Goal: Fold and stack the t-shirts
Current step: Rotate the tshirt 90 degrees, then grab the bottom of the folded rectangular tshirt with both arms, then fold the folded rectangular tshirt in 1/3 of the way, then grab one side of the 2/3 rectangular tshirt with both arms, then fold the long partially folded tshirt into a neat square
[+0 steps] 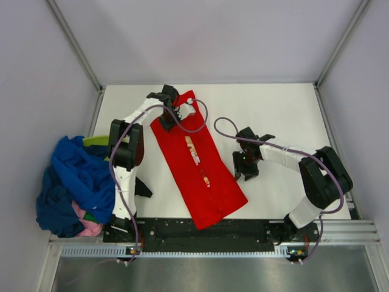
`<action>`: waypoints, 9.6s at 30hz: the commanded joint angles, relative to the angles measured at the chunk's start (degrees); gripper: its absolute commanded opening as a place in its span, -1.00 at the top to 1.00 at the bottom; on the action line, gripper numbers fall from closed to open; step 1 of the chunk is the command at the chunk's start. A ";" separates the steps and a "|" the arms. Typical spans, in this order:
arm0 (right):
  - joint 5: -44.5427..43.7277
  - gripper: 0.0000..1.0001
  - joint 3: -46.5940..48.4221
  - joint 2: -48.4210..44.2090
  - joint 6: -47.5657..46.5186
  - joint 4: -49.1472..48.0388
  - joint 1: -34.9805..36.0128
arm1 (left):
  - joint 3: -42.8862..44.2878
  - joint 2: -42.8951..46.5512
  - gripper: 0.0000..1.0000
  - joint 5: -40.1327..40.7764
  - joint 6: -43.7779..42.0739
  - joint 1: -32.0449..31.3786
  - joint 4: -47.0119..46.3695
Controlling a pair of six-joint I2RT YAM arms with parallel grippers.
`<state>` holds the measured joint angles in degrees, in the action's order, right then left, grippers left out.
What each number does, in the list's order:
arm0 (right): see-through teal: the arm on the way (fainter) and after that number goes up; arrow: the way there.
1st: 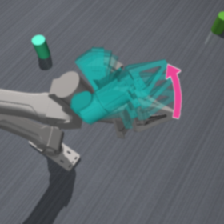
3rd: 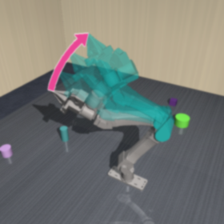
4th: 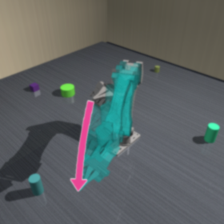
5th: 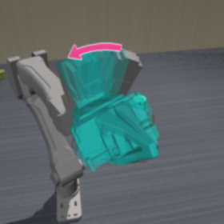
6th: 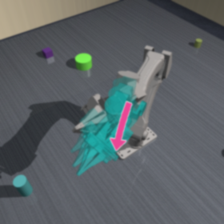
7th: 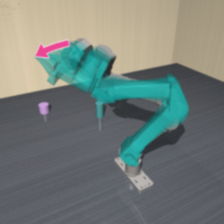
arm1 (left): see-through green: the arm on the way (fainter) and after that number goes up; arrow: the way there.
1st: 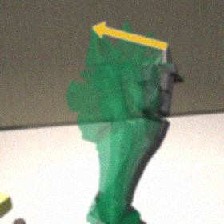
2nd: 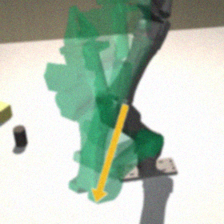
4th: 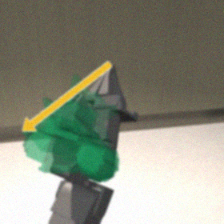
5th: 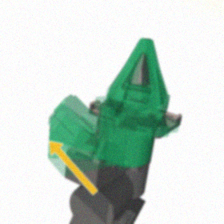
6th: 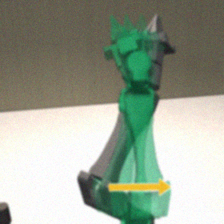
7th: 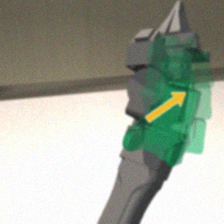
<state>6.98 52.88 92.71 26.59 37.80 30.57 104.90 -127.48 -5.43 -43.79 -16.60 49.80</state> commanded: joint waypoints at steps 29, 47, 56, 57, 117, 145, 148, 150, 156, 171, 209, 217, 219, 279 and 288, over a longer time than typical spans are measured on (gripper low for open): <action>12.18 -0.05 -5.51 -8.86 -7.08 -1.68 0.02 | -10.93 14.52 -0.04 -4.49 8.10 -0.71 3.29; 24.21 0.85 -8.15 0.90 -3.04 -10.37 10.30 | 4.49 -5.75 0.03 13.94 16.37 0.25 -1.11; 24.23 0.24 -6.56 -2.95 -4.25 -11.97 12.32 | 7.54 -4.21 -0.03 10.20 11.98 0.34 -1.63; 22.48 0.09 -5.96 -4.45 -5.66 -10.57 12.32 | 4.12 -1.40 -0.05 7.65 10.58 0.34 -3.38; 11.04 0.48 -20.45 -16.33 -77.92 -27.87 34.82 | -72.21 60.33 0.38 -7.14 -10.09 -35.78 -3.22; 11.39 1.00 -0.43 -7.82 -61.48 -45.01 10.13 | -34.26 37.42 1.00 2.27 12.76 -4.94 -7.62; 10.77 1.00 2.48 -3.42 -61.39 -46.93 8.11 | -28.72 31.96 1.00 2.88 14.43 -3.01 -7.44; 9.81 1.00 3.80 -0.96 -61.31 -48.87 7.06 | -25.82 29.67 1.00 3.14 14.87 -2.04 -7.96; 7.17 1.00 9.42 6.07 -61.30 -50.45 4.59 | -18.34 22.64 1.00 4.90 14.70 -0.72 -8.76; 4.88 1.00 19.01 17.94 -64.12 -51.16 2.13 | -7.43 11.03 1.00 9.03 15.40 0.78 -9.20; 15.97 -0.30 -2.97 3.61 -87.58 -43.69 10.30 | -43.54 38.80 -0.25 -18.83 -16.41 2.36 -13.15; 9.73 -0.01 2.40 10.38 -86.10 -41.05 11.18 | -48.21 35.47 -0.21 -16.98 -17.30 1.31 -15.53; 7.44 0.17 3.19 11.44 -84.78 -40.71 11.27 | -48.13 33.80 -0.15 -16.19 -16.07 1.22 -15.87; 14.55 1.00 16.28 -6.94 -61.04 -13.98 1.96 | -15.09 35.83 1.00 -5.38 12.41 2.18 7.41; 13.85 1.00 20.50 2.65 -59.11 -16.35 -1.82 | -3.84 21.06 1.00 -3.36 13.11 2.98 5.66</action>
<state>22.94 70.65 92.66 -34.20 21.78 31.31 94.87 -102.15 -15.14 -31.51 -15.35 57.60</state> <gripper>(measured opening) 0.019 0.016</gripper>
